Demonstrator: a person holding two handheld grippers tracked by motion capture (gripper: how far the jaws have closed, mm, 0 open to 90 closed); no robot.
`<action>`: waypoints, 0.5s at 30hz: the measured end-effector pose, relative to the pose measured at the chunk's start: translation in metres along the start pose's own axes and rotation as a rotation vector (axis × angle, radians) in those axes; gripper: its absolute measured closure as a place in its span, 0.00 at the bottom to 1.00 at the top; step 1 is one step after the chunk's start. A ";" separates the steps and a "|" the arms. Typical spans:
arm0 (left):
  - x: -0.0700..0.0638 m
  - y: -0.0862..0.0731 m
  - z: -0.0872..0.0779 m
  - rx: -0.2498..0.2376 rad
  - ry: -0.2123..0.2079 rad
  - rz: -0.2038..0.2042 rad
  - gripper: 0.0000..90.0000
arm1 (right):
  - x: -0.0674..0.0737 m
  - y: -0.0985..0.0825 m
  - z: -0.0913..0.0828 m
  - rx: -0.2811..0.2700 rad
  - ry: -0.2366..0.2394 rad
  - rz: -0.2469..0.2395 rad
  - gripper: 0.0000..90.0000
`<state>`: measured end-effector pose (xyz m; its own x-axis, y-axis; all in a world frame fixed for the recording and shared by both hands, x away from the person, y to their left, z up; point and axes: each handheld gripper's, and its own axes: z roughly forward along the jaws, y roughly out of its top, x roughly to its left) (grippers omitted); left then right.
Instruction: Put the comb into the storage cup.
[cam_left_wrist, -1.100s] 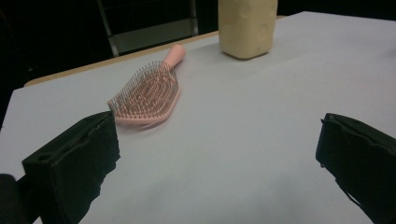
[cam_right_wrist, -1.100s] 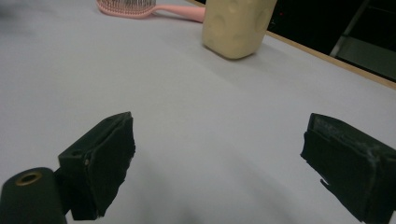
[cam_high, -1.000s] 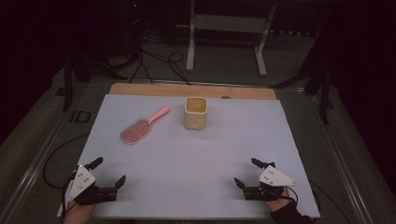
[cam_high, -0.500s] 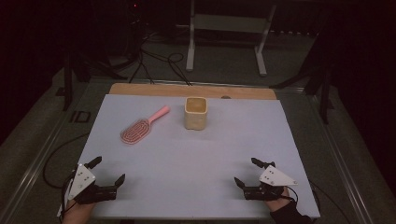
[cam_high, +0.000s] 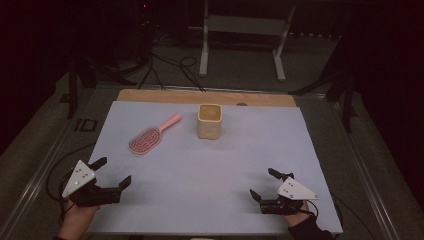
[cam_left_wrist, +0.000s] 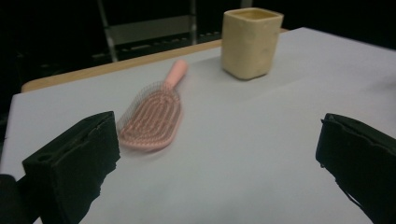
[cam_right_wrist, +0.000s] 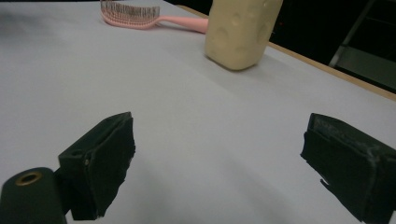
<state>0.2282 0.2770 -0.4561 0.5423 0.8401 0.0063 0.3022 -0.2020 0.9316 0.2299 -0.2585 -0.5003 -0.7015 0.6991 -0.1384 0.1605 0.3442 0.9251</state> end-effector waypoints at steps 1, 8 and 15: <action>0.000 0.004 0.002 0.012 -0.018 0.010 0.00 | 0.000 0.000 0.000 0.000 0.000 0.000 0.10; 0.002 0.031 0.015 0.034 -0.067 0.022 0.00 | 0.000 0.001 -0.001 -0.014 0.001 0.003 0.10; 0.005 0.065 0.026 0.025 -0.083 0.047 0.00 | 0.001 0.003 -0.001 -0.022 0.003 0.008 0.10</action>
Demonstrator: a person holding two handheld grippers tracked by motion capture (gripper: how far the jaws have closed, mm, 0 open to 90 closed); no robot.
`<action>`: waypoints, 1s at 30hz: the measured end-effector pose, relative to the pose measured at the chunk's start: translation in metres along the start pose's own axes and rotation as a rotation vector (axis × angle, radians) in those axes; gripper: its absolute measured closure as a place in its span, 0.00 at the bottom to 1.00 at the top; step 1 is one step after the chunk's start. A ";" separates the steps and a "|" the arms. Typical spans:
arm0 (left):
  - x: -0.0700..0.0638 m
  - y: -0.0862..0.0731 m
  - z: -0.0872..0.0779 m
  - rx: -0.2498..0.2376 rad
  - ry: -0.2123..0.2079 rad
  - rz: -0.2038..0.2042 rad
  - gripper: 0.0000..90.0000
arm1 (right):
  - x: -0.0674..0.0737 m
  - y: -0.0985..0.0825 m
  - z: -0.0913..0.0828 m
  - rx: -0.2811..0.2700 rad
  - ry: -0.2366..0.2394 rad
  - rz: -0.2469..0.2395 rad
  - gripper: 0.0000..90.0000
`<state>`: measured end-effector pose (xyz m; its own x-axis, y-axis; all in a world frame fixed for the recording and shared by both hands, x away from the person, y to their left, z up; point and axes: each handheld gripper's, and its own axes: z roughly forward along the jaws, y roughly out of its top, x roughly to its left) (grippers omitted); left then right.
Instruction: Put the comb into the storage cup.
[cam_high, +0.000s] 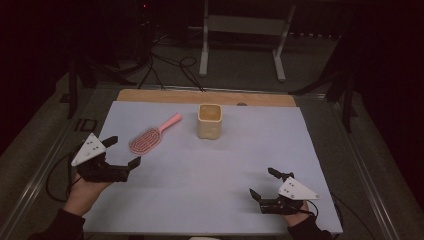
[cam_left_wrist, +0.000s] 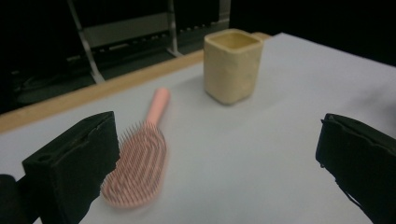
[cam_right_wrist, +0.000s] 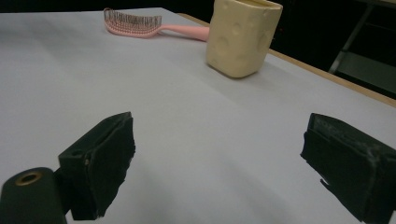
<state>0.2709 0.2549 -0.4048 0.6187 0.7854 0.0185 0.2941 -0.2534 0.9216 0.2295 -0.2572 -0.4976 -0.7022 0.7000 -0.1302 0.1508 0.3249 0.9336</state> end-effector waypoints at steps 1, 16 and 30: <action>0.001 0.004 0.002 0.001 -0.002 0.003 0.00 | 0.000 0.000 0.000 -0.001 0.000 -0.002 0.10; 0.027 0.034 0.047 0.099 -0.001 -0.033 0.03 | 0.000 0.001 0.000 -0.017 0.005 0.001 0.10; 0.049 0.041 0.095 0.154 -0.009 -0.059 0.19 | 0.001 0.001 0.000 -0.018 0.017 0.002 0.10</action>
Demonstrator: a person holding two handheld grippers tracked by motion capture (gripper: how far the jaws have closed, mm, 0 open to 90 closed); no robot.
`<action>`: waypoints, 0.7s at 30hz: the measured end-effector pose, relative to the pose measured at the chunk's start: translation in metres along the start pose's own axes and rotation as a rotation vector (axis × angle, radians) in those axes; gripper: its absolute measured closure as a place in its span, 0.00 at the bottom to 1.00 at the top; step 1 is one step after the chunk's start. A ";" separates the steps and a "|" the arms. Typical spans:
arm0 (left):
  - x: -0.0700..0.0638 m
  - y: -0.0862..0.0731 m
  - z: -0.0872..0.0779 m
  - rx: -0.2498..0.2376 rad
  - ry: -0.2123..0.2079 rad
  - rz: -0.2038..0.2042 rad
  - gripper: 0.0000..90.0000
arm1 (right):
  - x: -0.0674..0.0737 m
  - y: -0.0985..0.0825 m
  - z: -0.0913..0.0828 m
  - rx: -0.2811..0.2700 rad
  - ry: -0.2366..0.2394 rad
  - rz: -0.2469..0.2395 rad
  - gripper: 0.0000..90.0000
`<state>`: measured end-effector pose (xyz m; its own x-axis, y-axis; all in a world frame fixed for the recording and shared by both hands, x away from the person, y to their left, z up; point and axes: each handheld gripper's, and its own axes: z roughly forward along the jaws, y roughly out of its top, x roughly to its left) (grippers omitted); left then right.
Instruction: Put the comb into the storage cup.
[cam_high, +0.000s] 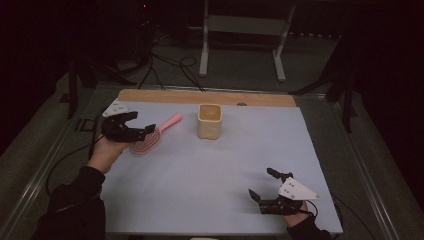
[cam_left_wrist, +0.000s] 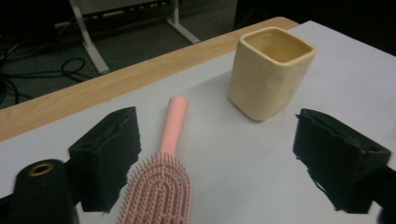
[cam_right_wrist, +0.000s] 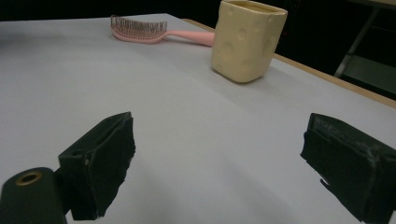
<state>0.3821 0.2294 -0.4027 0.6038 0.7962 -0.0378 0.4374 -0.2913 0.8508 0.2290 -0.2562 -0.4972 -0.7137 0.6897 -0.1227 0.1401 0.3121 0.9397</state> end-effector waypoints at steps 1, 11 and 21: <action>0.001 0.001 0.003 0.001 -0.006 -0.010 0.20 | 0.000 0.000 0.000 -0.002 0.001 0.002 0.10; 0.012 0.014 0.040 0.043 0.033 -0.080 0.44 | 0.001 0.000 -0.001 -0.010 0.006 -0.003 0.10; 0.012 0.018 0.072 0.072 0.086 -0.113 0.64 | 0.001 0.000 -0.001 -0.012 0.017 0.001 0.10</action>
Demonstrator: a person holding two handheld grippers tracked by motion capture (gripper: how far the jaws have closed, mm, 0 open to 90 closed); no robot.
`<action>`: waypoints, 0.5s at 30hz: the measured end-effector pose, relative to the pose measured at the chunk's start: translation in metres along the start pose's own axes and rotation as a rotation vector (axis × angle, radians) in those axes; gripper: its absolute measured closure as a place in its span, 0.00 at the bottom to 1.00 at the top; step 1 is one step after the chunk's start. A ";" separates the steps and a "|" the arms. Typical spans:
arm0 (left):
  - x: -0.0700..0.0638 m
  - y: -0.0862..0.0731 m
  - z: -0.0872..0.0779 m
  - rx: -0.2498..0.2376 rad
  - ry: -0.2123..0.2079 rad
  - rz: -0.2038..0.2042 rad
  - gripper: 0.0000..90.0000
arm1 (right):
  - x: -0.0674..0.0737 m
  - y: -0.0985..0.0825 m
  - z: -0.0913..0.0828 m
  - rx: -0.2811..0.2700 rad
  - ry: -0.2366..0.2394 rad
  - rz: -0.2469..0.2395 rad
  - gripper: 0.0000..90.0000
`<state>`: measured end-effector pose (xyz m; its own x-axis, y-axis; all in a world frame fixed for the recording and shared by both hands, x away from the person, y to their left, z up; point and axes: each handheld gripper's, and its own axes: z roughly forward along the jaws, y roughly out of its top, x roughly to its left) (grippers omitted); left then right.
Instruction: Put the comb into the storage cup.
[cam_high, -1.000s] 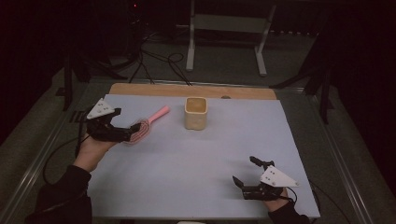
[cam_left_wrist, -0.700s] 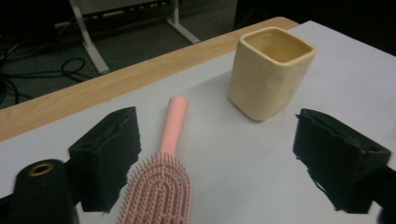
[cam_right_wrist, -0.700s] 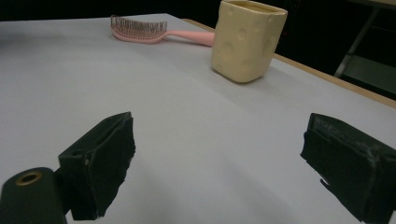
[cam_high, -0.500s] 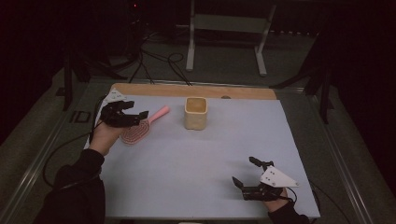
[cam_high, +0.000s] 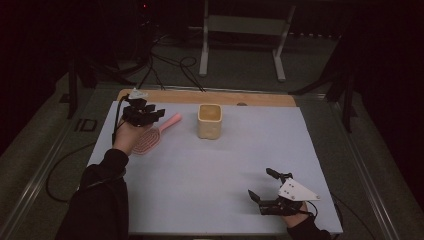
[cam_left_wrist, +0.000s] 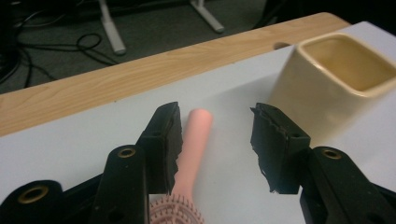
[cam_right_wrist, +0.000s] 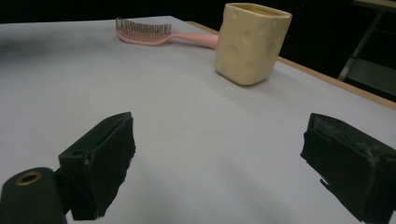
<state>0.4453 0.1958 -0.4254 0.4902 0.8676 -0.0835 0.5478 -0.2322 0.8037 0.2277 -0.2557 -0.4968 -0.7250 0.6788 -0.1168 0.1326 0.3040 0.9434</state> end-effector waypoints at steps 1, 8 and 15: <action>0.000 0.001 0.006 0.012 0.028 -0.020 0.64 | 0.000 0.000 0.000 -0.002 0.002 -0.003 0.10; 0.003 0.003 0.024 0.031 0.055 -0.066 0.86 | 0.001 0.000 0.000 -0.001 0.006 -0.008 0.10; 0.005 0.001 0.039 0.062 0.100 -0.111 1.00 | 0.001 0.000 -0.001 -0.005 0.008 0.000 0.10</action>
<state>0.4752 0.1826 -0.4478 0.3562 0.9281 -0.1087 0.6375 -0.1563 0.7544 0.2263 -0.2559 -0.4961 -0.7307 0.6731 -0.1142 0.1292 0.3005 0.9450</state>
